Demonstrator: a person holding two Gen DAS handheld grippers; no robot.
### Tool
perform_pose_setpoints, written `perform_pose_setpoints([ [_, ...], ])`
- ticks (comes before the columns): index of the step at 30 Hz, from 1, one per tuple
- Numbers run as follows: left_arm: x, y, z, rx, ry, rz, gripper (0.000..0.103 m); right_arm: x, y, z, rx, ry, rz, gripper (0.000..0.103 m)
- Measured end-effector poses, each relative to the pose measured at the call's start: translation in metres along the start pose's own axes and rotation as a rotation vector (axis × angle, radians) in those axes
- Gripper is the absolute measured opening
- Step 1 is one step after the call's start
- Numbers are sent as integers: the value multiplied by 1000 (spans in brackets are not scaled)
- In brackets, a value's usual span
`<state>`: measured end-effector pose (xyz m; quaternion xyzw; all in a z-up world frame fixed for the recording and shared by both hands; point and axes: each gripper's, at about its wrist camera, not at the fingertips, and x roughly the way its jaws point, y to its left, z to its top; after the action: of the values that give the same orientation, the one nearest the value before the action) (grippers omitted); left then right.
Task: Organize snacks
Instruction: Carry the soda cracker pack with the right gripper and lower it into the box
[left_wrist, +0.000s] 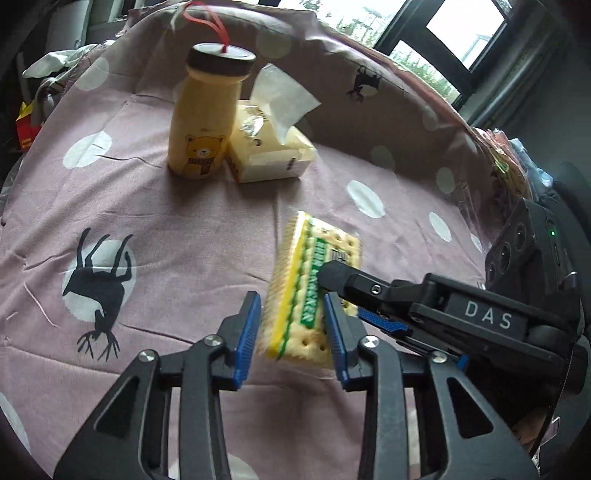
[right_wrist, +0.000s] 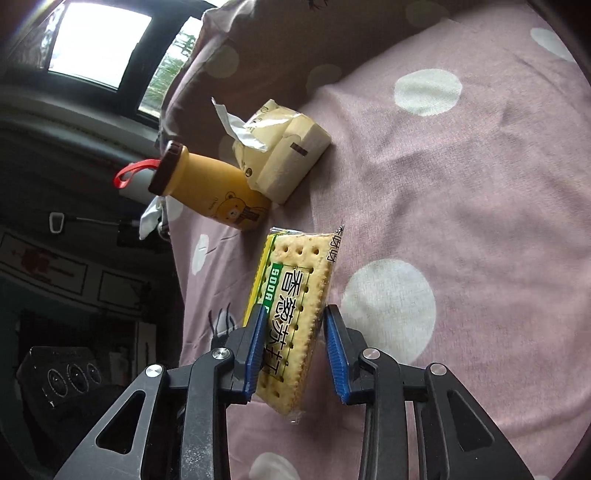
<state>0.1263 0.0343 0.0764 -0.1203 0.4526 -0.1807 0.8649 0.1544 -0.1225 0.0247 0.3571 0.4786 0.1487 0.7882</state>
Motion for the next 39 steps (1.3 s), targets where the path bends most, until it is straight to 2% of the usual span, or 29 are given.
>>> perform_pose_setpoints([
  [1,-8,-12,-5,21,-9,8,31,-12,2,-4,-6,-7,31,31],
  [3,-22,-37,-14,60,-34,12,30,-40,9,-12,-38,-40,6,31],
  [6,-41,-70,-30,91,-65,-26,30,-87,14,-28,-84,-131,-36,31],
  [13,-68,-153,-72,198,-95,-104,30,-189,-10,-60,-105,-252,-54,31],
  [18,-72,-215,-96,306,-100,-171,30,-254,-29,-83,-124,-379,-134,31],
  [22,-61,-252,-110,351,-63,-233,30,-291,-54,-90,-86,-444,-195,31],
  [27,-35,-288,-124,404,2,-272,30,-318,-94,-94,-11,-487,-232,31],
  [32,-2,-303,-128,397,90,-298,30,-325,-127,-92,49,-467,-276,31],
  [39,22,-315,-137,393,138,-284,33,-323,-160,-88,129,-443,-323,31],
])
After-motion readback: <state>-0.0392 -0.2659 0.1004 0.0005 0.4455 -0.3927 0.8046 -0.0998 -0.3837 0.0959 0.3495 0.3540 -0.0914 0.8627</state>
